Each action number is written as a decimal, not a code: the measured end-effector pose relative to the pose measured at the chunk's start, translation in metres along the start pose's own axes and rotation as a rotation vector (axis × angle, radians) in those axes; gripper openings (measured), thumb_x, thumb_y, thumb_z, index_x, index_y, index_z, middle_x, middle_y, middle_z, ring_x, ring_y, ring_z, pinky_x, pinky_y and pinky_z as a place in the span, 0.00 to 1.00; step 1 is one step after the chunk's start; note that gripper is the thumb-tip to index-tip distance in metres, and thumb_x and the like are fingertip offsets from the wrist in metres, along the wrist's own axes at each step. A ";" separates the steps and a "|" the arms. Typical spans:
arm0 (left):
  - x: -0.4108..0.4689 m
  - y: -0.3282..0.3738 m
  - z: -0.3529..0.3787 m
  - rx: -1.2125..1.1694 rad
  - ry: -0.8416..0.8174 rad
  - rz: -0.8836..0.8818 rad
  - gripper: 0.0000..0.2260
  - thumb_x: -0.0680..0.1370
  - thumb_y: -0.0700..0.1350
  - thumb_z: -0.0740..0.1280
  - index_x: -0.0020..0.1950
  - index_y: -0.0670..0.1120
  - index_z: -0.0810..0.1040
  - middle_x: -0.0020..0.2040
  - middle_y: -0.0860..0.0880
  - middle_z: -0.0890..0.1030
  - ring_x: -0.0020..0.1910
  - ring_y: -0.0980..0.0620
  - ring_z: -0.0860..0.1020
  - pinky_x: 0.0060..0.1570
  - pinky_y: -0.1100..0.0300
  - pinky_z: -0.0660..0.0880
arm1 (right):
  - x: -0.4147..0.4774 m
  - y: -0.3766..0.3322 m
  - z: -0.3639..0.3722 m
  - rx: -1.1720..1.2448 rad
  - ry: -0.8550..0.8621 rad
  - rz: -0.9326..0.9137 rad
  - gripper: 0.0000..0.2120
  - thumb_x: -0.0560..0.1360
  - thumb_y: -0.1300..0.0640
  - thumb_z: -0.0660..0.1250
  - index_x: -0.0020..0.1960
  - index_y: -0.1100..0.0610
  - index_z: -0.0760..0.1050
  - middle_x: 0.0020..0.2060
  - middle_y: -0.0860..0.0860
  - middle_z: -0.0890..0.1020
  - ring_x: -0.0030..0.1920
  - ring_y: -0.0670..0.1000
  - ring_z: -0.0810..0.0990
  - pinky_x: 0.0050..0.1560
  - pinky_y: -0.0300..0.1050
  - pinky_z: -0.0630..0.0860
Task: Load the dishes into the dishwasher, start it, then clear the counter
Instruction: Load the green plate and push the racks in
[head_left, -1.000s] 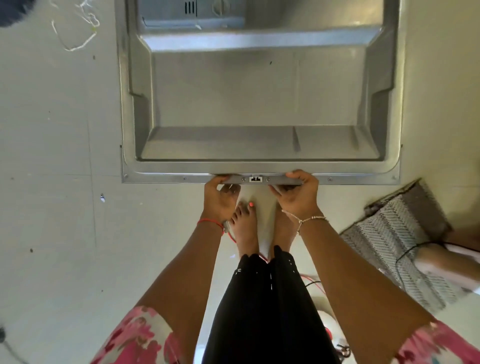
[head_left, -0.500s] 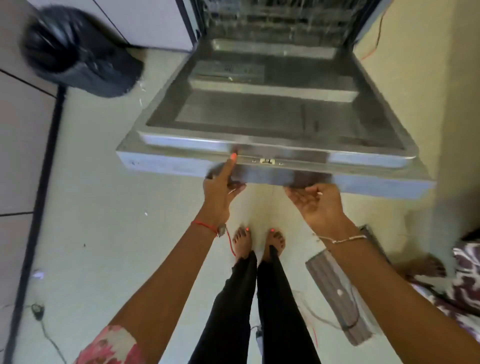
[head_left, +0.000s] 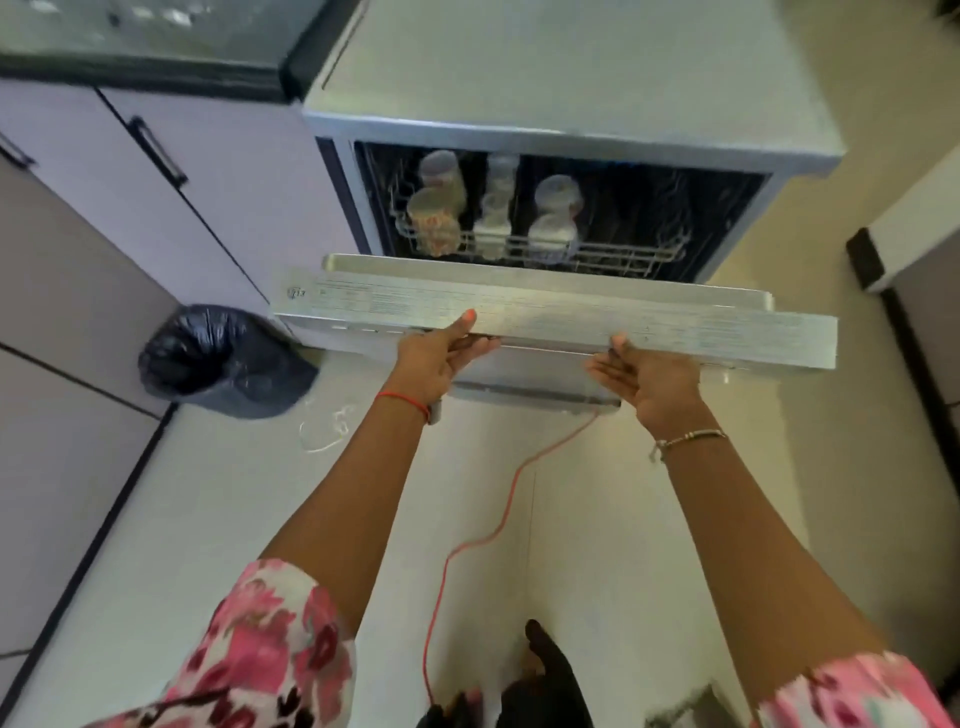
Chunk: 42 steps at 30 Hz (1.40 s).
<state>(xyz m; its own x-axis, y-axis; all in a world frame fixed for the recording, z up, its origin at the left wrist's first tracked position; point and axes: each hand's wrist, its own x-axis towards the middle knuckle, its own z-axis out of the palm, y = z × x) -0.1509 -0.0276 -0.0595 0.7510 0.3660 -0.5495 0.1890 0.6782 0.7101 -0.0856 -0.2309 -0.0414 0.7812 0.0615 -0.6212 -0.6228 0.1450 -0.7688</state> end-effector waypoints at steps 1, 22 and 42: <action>0.006 0.006 0.006 -0.006 0.005 0.002 0.05 0.77 0.36 0.66 0.51 0.35 0.75 0.34 0.41 0.84 0.32 0.46 0.84 0.39 0.62 0.81 | 0.007 -0.010 0.003 0.006 -0.002 0.013 0.09 0.76 0.62 0.65 0.39 0.64 0.73 0.21 0.53 0.79 0.24 0.49 0.81 0.33 0.42 0.81; 0.097 0.096 0.112 1.634 0.197 0.998 0.30 0.68 0.42 0.75 0.68 0.43 0.69 0.70 0.40 0.66 0.70 0.38 0.62 0.69 0.52 0.62 | 0.093 -0.133 0.067 -1.320 0.061 -1.046 0.13 0.75 0.60 0.67 0.57 0.63 0.75 0.54 0.59 0.77 0.53 0.58 0.76 0.51 0.50 0.75; 0.139 0.114 0.123 2.048 0.121 0.865 0.36 0.78 0.46 0.63 0.76 0.56 0.41 0.79 0.51 0.46 0.78 0.48 0.45 0.74 0.48 0.39 | 0.157 -0.172 0.087 -1.798 -0.144 -1.173 0.43 0.72 0.45 0.68 0.77 0.49 0.44 0.77 0.52 0.49 0.77 0.52 0.48 0.75 0.50 0.45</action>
<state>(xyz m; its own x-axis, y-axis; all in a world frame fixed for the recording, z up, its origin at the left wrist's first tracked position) 0.0529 0.0221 -0.0004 0.9751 0.1997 0.0962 0.1976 -0.9798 0.0312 0.1480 -0.1606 0.0060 0.6789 0.7311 0.0679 0.7335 -0.6795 -0.0174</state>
